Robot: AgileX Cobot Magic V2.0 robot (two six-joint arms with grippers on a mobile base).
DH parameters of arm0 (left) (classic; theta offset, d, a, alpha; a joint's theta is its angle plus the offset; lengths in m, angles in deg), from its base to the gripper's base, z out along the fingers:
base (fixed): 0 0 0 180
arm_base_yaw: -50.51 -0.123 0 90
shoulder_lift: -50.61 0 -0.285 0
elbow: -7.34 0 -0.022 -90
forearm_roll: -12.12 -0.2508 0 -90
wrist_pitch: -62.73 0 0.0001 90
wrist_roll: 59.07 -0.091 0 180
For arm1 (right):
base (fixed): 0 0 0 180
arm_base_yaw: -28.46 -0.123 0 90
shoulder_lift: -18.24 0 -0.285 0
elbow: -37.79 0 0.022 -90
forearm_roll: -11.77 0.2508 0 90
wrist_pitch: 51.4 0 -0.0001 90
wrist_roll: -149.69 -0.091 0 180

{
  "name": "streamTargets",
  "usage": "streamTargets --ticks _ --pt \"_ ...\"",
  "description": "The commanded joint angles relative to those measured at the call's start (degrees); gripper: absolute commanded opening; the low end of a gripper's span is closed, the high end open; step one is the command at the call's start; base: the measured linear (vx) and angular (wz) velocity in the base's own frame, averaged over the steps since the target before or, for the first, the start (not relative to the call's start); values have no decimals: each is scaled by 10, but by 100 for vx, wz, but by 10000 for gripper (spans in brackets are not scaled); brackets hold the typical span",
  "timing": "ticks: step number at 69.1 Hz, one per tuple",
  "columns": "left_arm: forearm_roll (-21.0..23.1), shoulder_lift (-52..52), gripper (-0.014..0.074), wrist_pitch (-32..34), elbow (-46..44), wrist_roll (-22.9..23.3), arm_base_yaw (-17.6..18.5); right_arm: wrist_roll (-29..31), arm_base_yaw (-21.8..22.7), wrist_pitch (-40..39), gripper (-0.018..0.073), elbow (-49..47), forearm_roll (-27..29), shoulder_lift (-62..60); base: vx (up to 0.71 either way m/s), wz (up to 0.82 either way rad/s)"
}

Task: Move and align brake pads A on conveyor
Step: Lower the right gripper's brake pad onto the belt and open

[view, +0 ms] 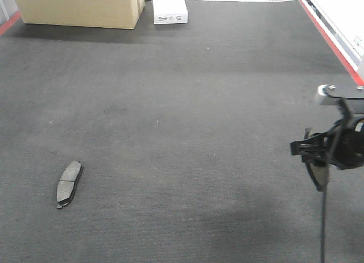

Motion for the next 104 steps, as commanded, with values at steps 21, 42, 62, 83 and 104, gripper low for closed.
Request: streamTargets --ticks 21,42,62,83,104 --pt "5 5 512 45 -13 0 1 -22 2 13 41 -99 -11 150 0 0" --pt "5 5 512 45 -13 0 1 -40 2 23 217 -141 -23 209 0 0" --pt "5 5 512 45 -13 0 1 -46 2 21 426 -143 -58 195 0 0" --pt "5 5 512 45 -13 0 1 -29 2 25 431 -139 -57 56 0 0" --pt "5 5 512 45 -13 0 1 11 -45 12 431 -116 -66 -95 0 0"
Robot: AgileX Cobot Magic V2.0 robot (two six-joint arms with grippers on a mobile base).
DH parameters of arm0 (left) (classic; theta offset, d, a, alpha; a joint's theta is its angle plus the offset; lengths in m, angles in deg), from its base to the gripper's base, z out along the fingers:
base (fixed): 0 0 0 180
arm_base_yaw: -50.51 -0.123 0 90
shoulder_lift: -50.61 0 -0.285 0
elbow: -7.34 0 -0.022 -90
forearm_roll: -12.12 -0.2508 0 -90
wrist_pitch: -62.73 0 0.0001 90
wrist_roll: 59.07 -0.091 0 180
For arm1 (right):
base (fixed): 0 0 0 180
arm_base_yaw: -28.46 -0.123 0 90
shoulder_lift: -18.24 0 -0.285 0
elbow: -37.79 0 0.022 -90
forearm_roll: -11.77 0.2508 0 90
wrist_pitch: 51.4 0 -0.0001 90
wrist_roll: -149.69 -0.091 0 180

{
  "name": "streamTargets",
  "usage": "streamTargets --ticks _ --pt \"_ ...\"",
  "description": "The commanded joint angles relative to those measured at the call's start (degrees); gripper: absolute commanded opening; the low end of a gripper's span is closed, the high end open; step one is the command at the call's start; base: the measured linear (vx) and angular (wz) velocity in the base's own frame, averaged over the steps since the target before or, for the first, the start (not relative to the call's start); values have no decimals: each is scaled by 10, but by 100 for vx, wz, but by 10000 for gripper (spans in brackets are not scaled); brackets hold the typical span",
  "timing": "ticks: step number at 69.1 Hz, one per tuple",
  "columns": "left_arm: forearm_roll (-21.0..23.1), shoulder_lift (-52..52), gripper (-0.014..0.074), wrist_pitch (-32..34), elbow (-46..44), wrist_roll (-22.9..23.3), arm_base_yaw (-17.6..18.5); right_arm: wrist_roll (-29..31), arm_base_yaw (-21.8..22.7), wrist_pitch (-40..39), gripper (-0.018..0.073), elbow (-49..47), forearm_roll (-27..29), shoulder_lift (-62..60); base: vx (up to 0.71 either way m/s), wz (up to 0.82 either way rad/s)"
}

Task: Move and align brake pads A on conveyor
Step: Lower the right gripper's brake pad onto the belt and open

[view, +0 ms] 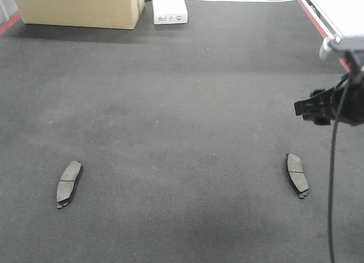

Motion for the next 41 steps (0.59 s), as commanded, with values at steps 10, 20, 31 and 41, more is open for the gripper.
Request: streamTargets --ticks 10,20,31,41 --pt "5 5 512 45 -13 0 1 -21 -22 -74 426 79 -18 -135 0 0" --pt "5 5 512 45 -13 0 1 -44 -22 -108 416 159 -42 -226 0 0" --pt "5 5 512 45 -13 0 1 -58 -22 -138 416 232 -42 -338 0 0" --pt "5 5 512 45 -13 0 1 -65 -22 -163 416 289 -46 -443 0 0"
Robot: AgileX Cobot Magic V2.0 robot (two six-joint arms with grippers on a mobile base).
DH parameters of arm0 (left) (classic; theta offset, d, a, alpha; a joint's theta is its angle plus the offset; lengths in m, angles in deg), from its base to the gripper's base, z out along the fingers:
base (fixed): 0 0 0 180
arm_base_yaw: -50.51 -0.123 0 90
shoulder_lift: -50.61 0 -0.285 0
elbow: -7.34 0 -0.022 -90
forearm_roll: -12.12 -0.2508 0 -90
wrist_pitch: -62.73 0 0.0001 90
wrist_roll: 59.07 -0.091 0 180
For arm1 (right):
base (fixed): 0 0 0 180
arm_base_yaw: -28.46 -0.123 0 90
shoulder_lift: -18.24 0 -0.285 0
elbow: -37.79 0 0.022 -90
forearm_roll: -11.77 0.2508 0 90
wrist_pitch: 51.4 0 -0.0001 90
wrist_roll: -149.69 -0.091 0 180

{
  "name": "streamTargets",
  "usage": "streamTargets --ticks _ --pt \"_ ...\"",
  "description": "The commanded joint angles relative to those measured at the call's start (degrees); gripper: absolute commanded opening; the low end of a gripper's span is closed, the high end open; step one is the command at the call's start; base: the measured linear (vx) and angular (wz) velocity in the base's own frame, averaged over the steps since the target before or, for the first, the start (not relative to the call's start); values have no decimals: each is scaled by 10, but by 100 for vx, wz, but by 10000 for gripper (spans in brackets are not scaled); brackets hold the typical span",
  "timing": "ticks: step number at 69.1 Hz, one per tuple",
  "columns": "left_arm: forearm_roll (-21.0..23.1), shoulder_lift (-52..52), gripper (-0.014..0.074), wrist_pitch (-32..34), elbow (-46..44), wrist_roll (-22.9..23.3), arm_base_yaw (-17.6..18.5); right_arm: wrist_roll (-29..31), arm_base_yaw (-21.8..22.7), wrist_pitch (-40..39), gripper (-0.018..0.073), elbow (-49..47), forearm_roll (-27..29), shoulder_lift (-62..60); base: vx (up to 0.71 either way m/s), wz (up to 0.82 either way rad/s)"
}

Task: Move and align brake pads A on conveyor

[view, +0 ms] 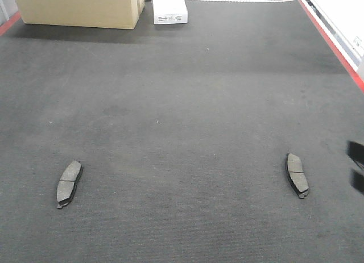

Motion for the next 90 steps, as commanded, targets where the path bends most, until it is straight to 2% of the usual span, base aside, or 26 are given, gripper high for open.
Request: streamTargets --ticks 1,16,30,90 --pt "5 5 512 45 -13 0 1 -7 0 -59 416 19 -12 -63 0 0" --pt "5 5 512 45 -13 0 1 -7 0 -63 416 81 -32 -207 0 0" --pt "5 5 512 45 -13 0 1 -9 0 -84 416 123 -55 -286 0 0" --pt "5 5 512 45 -13 0 1 -9 0 -97 416 126 -54 -293 0 0"
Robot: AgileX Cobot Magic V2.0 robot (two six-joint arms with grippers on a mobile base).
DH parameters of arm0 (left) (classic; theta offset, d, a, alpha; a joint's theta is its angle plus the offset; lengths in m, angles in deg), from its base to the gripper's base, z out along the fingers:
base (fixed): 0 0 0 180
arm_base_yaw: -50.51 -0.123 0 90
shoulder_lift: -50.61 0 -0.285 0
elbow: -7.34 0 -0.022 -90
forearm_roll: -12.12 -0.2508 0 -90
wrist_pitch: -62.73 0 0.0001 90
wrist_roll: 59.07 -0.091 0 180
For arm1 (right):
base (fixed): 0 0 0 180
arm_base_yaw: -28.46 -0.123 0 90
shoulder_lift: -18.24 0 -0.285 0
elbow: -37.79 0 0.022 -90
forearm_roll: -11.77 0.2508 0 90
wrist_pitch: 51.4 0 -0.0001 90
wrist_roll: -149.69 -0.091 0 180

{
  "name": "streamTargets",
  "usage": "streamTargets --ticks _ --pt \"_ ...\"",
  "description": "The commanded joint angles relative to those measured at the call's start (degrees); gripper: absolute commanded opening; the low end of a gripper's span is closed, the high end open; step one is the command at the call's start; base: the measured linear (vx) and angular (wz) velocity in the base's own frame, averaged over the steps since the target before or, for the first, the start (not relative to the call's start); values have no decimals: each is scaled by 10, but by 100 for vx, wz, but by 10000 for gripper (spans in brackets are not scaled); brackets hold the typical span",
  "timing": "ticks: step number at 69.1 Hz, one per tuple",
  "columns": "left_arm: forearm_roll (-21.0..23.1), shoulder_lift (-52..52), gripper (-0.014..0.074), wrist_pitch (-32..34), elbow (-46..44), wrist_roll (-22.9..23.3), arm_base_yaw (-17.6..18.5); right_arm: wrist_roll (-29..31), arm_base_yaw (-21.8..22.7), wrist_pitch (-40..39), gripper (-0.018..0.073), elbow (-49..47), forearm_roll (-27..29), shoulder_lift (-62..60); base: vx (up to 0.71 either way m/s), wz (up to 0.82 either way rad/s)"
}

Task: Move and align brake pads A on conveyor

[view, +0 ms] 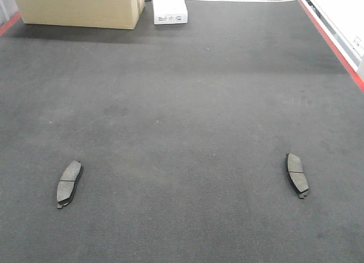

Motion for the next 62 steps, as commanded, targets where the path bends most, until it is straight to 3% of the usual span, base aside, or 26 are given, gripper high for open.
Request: streamTargets --ticks 1,32,62 --pt "5 5 512 45 -13 0 1 -1 0 -44 416 -14 -5 7 0 0" --pt "5 5 512 45 -13 0 1 -1 0 -44 416 -14 -5 7 -4 2" --pt "5 5 512 45 -13 0 1 -1 0 -44 416 -14 -5 7 -34 -4"
